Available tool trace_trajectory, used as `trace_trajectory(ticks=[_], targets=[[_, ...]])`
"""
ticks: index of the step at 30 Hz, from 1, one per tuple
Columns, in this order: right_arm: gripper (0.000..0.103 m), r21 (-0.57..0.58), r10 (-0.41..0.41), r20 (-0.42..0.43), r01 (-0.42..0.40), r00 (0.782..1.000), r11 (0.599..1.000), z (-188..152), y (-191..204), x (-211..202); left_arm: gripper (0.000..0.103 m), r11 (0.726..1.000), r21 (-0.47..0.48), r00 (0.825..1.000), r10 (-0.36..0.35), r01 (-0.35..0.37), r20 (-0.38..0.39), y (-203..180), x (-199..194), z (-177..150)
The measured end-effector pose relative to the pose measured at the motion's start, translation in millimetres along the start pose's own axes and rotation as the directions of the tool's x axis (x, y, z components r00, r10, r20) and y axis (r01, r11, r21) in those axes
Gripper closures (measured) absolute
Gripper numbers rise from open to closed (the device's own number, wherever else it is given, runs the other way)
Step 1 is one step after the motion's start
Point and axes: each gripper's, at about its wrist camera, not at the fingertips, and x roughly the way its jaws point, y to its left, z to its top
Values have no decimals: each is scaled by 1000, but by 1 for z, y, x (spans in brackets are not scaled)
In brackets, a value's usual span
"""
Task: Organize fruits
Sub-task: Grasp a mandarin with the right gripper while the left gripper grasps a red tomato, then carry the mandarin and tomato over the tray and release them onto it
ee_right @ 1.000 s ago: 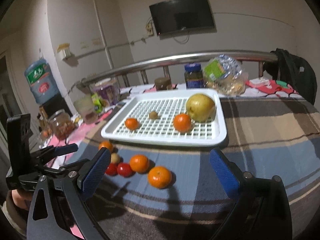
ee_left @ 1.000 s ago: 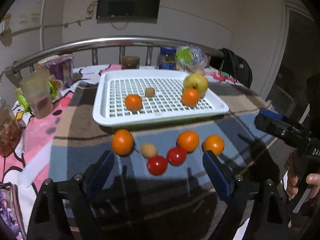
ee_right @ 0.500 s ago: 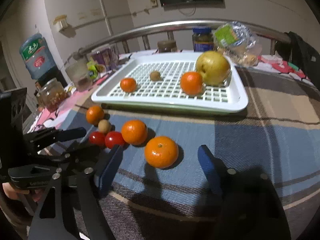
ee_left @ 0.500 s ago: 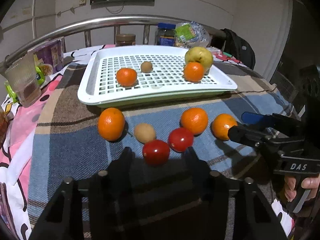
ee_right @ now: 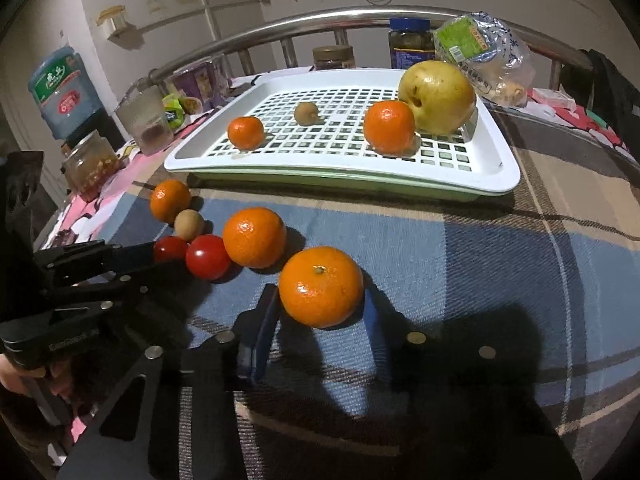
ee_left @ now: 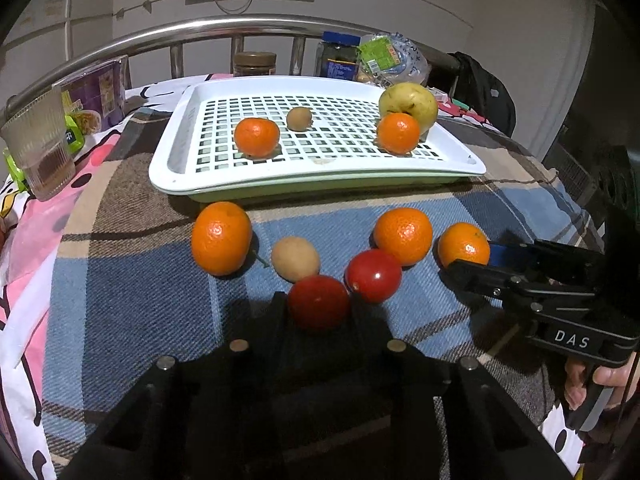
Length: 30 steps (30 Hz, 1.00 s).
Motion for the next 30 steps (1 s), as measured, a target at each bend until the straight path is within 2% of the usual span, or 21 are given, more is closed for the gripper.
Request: trace_trajectory(ticks=[12,21,30], targets=[[64,30,56,40,-57,998,998,-7,-3,-13,72,999,-35,999,-25,26,24,0,-17,-4],[64,61,78,85,-83,993,995,-12,-10,-29,72,999,-20,998,-32,33,55,-11,-38,-4],[64,96,99,151,-114,983,989,-7,-20,-58,72,999,-9,991,-30,31,130,-11,-65,12]])
